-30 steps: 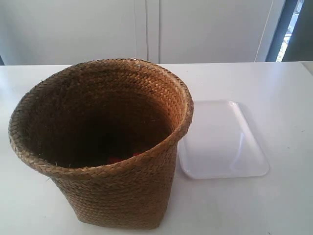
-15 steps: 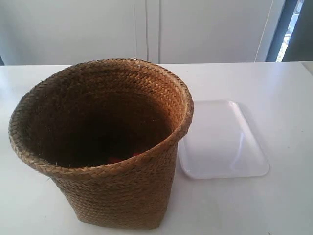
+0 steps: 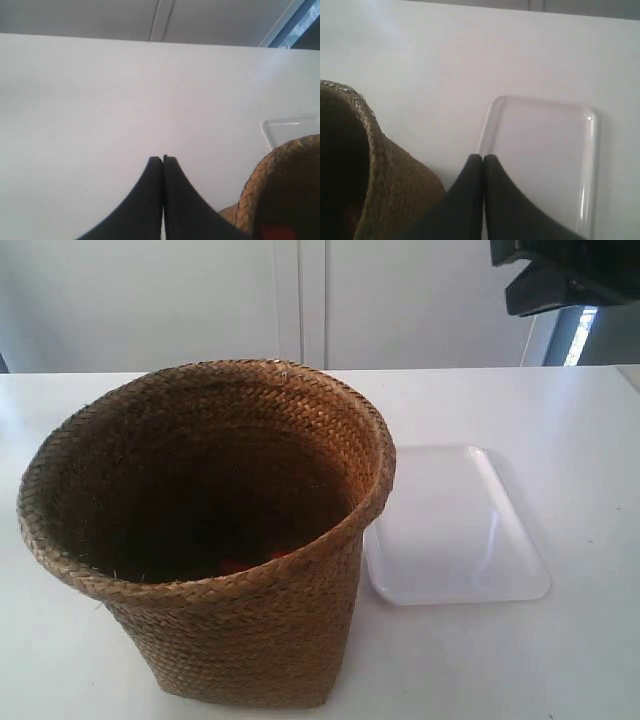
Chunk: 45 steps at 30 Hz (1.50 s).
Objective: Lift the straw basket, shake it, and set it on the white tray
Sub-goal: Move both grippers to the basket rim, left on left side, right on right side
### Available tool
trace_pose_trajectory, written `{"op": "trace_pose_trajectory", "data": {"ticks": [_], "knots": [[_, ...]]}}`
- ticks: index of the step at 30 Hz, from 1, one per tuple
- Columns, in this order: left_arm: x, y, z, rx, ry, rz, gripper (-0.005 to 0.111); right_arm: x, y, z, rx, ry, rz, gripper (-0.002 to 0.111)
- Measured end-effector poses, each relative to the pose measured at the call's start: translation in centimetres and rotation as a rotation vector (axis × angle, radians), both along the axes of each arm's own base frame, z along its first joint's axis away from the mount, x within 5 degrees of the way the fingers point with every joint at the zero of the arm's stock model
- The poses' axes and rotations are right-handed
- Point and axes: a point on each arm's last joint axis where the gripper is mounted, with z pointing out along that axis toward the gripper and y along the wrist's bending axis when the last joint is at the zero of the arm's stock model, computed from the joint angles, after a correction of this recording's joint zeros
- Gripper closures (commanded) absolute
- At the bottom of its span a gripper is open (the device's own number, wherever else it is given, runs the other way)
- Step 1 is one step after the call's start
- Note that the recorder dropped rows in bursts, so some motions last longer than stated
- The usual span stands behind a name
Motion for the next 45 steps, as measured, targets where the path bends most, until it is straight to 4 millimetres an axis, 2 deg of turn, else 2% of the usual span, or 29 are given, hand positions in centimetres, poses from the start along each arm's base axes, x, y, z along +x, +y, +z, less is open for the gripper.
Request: {"op": "trace_pose_trajectory", "data": {"ticks": [8, 11, 16, 20, 25, 31, 39, 45], "knots": [[0.1, -0.3, 1.4, 0.039, 0.034, -0.081, 0.107, 2.4, 1.6, -0.4, 0.023, 0.096, 0.068, 0.08], [-0.2, -0.5, 1.4, 0.045, 0.062, -0.108, 0.107, 2.9, 2.4, -1.0, 0.043, 0.119, 0.088, 0.078], [-0.6, -0.7, 1.0, 0.045, 0.119, -0.147, 0.107, 3.0, 3.4, -0.8, 0.128, 0.109, 0.107, 0.077], [-0.7, -0.8, 0.9, 0.043, 0.134, -0.156, 0.106, 2.9, 4.2, -0.7, 0.137, 0.111, 0.133, 0.066], [-0.9, -0.9, 0.7, 0.051, 0.162, -0.183, 0.086, 3.2, 5.6, -1.7, 0.122, 0.152, 0.182, 0.053], [-1.0, -1.0, 0.4, 0.053, 0.19, -0.203, 0.066, 4.2, 6.7, -3.4, 0.107, 0.207, 0.206, 0.051], [0.2, -1.0, -1.3, 0.042, 0.301, -0.239, 0.053, 5.1, 7.1, -4.8, 0.092, 0.248, 0.218, 0.038], [0.4, -1.5, -1.7, -0.003, 0.334, -0.27, 0.051, 4.6, 9.1, -5.3, 0.078, 0.262, 0.28, 0.038]]}}
